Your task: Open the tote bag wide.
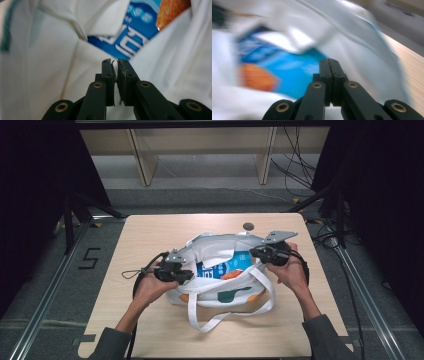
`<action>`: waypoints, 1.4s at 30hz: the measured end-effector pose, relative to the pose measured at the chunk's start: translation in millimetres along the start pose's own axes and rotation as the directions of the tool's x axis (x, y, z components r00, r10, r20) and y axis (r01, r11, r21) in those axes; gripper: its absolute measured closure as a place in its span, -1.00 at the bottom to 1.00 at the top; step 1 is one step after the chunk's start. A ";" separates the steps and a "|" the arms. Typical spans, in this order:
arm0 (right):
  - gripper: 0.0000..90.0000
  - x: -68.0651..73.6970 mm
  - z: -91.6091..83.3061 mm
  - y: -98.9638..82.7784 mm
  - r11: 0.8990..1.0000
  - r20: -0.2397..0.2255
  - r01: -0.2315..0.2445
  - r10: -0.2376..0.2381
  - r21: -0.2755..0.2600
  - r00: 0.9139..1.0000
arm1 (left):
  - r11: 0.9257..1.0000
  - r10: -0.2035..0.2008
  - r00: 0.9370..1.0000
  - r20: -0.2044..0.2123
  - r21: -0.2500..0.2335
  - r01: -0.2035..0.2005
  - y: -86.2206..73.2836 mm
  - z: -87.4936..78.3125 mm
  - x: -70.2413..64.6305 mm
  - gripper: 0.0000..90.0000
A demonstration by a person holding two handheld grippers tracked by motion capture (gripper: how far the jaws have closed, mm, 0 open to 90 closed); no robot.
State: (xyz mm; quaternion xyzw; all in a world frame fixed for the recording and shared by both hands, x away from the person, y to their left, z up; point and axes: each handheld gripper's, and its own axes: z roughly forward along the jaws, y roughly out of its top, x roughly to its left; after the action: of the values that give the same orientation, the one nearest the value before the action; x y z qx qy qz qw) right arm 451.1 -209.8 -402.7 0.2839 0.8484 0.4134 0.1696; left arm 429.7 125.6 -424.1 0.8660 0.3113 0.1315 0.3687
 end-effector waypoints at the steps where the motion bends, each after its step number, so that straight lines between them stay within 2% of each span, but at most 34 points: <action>1: 1.00 9.6 -0.7 1.6 0.999 -0.029 0.037 -0.037 -0.007 0.999 | 1.000 0.001 1.000 -0.014 0.002 -0.001 4.5 3.3 2.4 0.84; 2: 1.00 25.2 0.3 0.8 0.994 -0.035 0.103 -0.102 0.035 0.994 | 1.000 0.001 1.000 -0.017 0.010 0.000 8.2 7.3 4.9 0.84; 3: 1.00 25.2 0.3 0.8 0.994 -0.035 0.103 -0.102 0.035 0.994 | 1.000 -0.014 1.000 -0.020 0.015 0.014 10.4 12.4 6.4 0.84; 4: 1.00 29.4 1.0 -2.0 0.992 -0.044 0.105 -0.102 0.077 0.994 | 0.999 -0.016 1.000 -0.018 0.029 0.016 11.5 17.7 7.7 0.85; 6: 1.00 29.9 2.3 -12.0 0.988 -0.085 0.101 -0.092 0.114 0.992 | 0.998 -0.010 1.000 -0.011 0.065 0.011 9.9 24.5 10.1 0.86; 7: 1.00 28.8 0.8 -17.3 0.987 -0.099 0.097 -0.084 0.130 0.992 | 0.995 0.008 1.000 -0.017 0.097 -0.006 8.0 25.4 11.9 0.88; 8: 1.00 29.2 -0.7 -29.9 0.981 -0.087 0.092 -0.078 0.170 0.993 | 0.992 0.036 0.998 -0.060 0.123 -0.028 4.1 26.1 13.0 0.93; 9: 1.00 29.2 -0.7 -29.9 0.981 -0.087 0.092 -0.078 0.170 0.993 | 0.987 0.049 0.995 -0.090 0.156 -0.034 0.4 24.0 15.1 0.93; 10: 1.00 30.9 -0.5 -37.0 0.973 -0.099 0.096 -0.076 0.212 0.992 | 0.986 0.055 0.994 -0.097 0.164 -0.039 -3.1 19.9 18.6 0.95; 11: 1.00 34.2 2.8 -45.4 0.969 -0.114 0.088 -0.063 0.230 0.991 | 0.987 0.034 0.996 -0.083 0.158 -0.021 -5.9 14.3 22.3 0.97; 12: 1.00 35.6 1.1 -57.0 0.972 -0.128 0.065 -0.037 0.226 0.991 | 0.986 0.033 0.996 -0.080 0.169 -0.019 -8.7 5.2 28.7 0.98; 15: 1.00 40.8 -0.7 -57.7 0.969 -0.131 0.058 -0.028 0.238 0.991 | 0.984 0.032 0.995 -0.097 0.179 -0.014 -8.1 4.5 29.6 0.98; 16: 1.00 43.0 -0.1 -54.3 0.960 -0.110 0.107 -0.081 0.257 0.991 | 0.982 0.046 0.992 -0.119 0.188 -0.023 -6.9 5.5 26.7 0.98; 18: 1.00 45.0 -0.5 -51.9 0.958 -0.106 0.107 -0.082 0.265 0.991 | 0.978 0.081 0.985 -0.153 0.205 -0.049 -4.6 7.1 20.4 0.95; 19: 1.00 45.9 -2.5 -49.6 0.963 -0.100 0.097 -0.074 0.253 0.992 | 0.980 0.079 0.985 -0.152 0.191 -0.049 -3.7 8.3 16.9 0.91; 20: 1.00 45.9 -2.5 -49.6 0.963 -0.100 0.097 -0.074 0.253 0.992 | 0.980 0.079 0.985 -0.152 0.191 -0.049 -3.7 8.3 16.9 0.87; 21: 1.00 45.6 -4.7 -46.2 0.970 -0.097 0.094 -0.074 0.224 0.993 | 0.984 0.069 0.989 -0.127 0.169 -0.047 -2.7 6.9 16.1 0.87; 22: 1.00 40.8 -9.5 -35.5 0.983 -0.102 0.117 -0.103 0.144 0.989 | 0.995 0.031 0.995 -0.095 0.100 -0.022 1.0 5.4 13.6 0.86; 23: 1.00 37.5 -11.9 -28.3 0.986 -0.091 0.120 -0.111 0.111 0.990 | 0.995 0.031 0.995 -0.095 0.100 -0.022 1.0 5.4 13.6 0.86; 24: 1.00 37.5 -11.9 -28.3 0.986 -0.091 0.120 -0.111 0.111 0.990 | 0.997 0.013 0.996 -0.088 0.074 -0.007 3.6 5.4 12.3 0.86; 25: 1.00 32.9 -12.8 -20.9 0.991 -0.069 0.113 -0.108 0.072 0.992 | 0.999 0.007 0.996 -0.089 0.047 -0.003 6.4 4.2 12.4 0.86; 26: 1.00 20.6 -12.6 -4.8 0.996 -0.019 0.085 -0.085 -0.013 0.996 | 1.000 0.000 0.996 -0.091 0.001 0.000 10.9 -1.5 15.9 0.83; 27: 1.00 20.6 -12.6 -4.8 0.996 -0.019 0.085 -0.085 -0.013 0.996 | 1.000 0.000 0.996 -0.091 0.001 0.000 10.9 -1.5 15.9 0.82; 28: 1.00 15.6 -11.3 -0.3 0.995 0.000 0.089 -0.089 -0.049 0.996 | 1.000 0.005 0.995 -0.099 -0.018 -0.007 11.8 -6.0 19.5 0.82; 29: 1.00 9.7 -10.3 4.4 0.994 0.024 0.078 -0.076 -0.074 0.997 | 0.999 -0.021 0.994 -0.103 -0.037 0.018 10.9 -9.0 22.7 0.83; 30: 1.00 -4.3 -7.7 9.4 0.991 0.065 0.034 -0.026 -0.132 0.998 | 0.997 -0.048 0.992 -0.117 -0.067 0.040 7.1 -16.1 32.4 0.84; 31: 1.00 -4.3 -7.7 9.4 0.991 0.065 0.034 -0.026 -0.132 0.998 | 0.997 -0.048 0.992 -0.117 -0.067 0.040 7.1 -16.1 32.4 0.85; 34: 1.00 -22.9 0.8 8.0 0.990 0.086 -0.013 0.026 -0.144 0.996 | 0.990 -0.111 0.989 -0.096 -0.099 0.101 -1.0 -18.5 44.0 0.87; 35: 1.00 -28.6 3.8 6.4 0.993 0.086 -0.023 0.033 -0.118 0.996 | 0.989 -0.119 0.987 -0.103 -0.098 0.109 -3.4 -16.3 47.1 0.88; 36: 1.00 -35.7 14.1 0.9 0.995 0.096 -0.060 0.067 -0.075 0.993 | 0.990 -0.123 0.986 -0.115 -0.084 0.113 -5.4 -13.0 50.4 0.91; 38: 1.00 -39.8 20.7 -2.7 0.996 0.107 -0.060 0.066 -0.062 0.992 | 0.990 -0.134 0.983 -0.122 -0.056 0.128 -10.9 -3.3 56.9 0.92; 39: 1.00 -43.1 26.9 -7.0 0.996 0.112 -0.080 0.085 -0.048 0.990 | 0.988 -0.149 0.981 -0.124 -0.044 0.145 -13.5 1.4 59.7 0.94; 40: 1.00 -53.2 39.5 -17.4 0.996 0.117 -0.094 0.093 -0.003 0.989 | 0.983 -0.181 0.977 -0.110 -0.050 0.177 -17.8 8.7 64.3 0.98; 42: 1.00 -55.3 43.5 -21.2 0.994 0.113 -0.106 0.104 0.014 0.988 | 0.980 -0.195 0.975 -0.105 -0.050 0.191 -19.6 12.2 66.5 0.98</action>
State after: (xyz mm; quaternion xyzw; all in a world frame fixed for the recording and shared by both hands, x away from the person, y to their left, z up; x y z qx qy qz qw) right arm 509.8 -228.4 -442.8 0.3526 0.8254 0.3968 0.1924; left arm 478.0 171.7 -446.8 0.8155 0.4111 0.1486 0.3792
